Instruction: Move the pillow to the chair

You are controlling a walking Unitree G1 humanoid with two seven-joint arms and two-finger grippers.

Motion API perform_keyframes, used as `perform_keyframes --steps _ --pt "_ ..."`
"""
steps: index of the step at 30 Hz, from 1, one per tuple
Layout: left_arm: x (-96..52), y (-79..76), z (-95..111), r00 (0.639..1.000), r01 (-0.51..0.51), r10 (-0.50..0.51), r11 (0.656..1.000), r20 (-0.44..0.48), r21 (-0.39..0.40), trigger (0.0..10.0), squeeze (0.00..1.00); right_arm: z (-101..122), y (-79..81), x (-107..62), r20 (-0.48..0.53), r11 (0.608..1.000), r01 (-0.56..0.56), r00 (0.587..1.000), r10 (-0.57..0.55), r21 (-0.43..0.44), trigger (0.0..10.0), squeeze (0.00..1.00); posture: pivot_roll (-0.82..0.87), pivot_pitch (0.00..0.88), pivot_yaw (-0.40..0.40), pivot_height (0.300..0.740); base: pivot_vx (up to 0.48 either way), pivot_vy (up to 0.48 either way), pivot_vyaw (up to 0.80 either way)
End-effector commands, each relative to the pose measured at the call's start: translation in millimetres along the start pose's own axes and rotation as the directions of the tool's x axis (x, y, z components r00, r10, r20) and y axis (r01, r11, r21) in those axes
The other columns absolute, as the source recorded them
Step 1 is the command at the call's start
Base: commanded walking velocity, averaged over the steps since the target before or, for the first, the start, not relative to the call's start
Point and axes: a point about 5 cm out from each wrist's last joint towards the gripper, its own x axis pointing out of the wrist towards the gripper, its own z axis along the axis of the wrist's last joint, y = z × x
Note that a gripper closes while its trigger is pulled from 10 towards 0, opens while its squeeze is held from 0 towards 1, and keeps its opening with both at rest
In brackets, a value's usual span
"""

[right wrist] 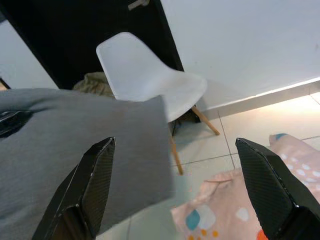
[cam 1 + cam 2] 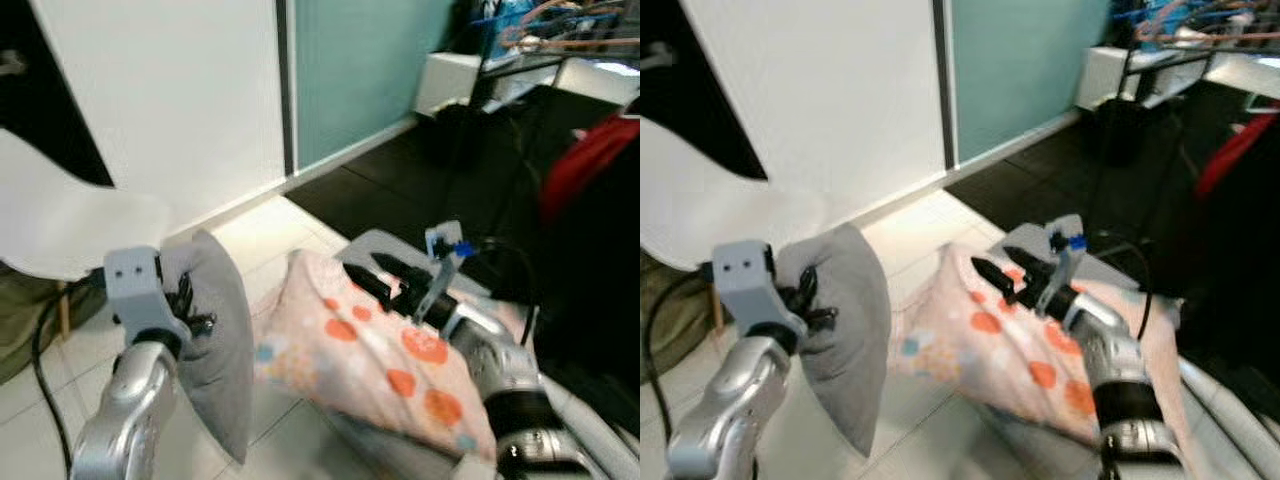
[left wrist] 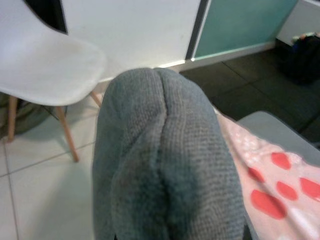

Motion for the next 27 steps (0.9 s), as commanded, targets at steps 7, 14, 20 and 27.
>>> perform_keyframes --steps 7,14,20,27 --pt "3.0 3.4 13.8 0.996 -0.008 0.006 1.0 0.094 0.027 10.0 0.0 -4.9 4.9 3.5 -0.015 1.0 -0.014 1.0 0.014 0.014 10.0 0.0 -0.15 0.016 -0.057 0.735 0.0 0.0 0.77" --pt "4.2 4.9 12.6 0.997 0.0 0.0 1.0 0.073 0.006 10.0 0.0 -6.4 1.7 4.1 -0.026 0.999 0.033 0.999 -0.033 0.002 10.0 0.0 -0.16 0.018 -0.053 0.735 0.0 0.0 0.65" --pt "5.9 3.7 13.8 0.997 0.022 -0.021 1.0 0.074 -0.008 10.0 0.0 -7.1 -3.4 3.5 -0.038 0.997 0.082 0.996 -0.082 -0.001 10.0 0.0 -0.16 0.017 -0.051 0.735 0.289 0.0 0.0" --pt "7.5 -1.5 14.8 0.996 0.051 -0.05 0.999 0.077 -0.008 10.0 0.0 -6.2 -4.3 2.7 -0.03 0.996 0.089 0.996 -0.089 0.001 10.0 0.0 -0.16 0.009 -0.049 0.735 0.397 0.0 0.0"
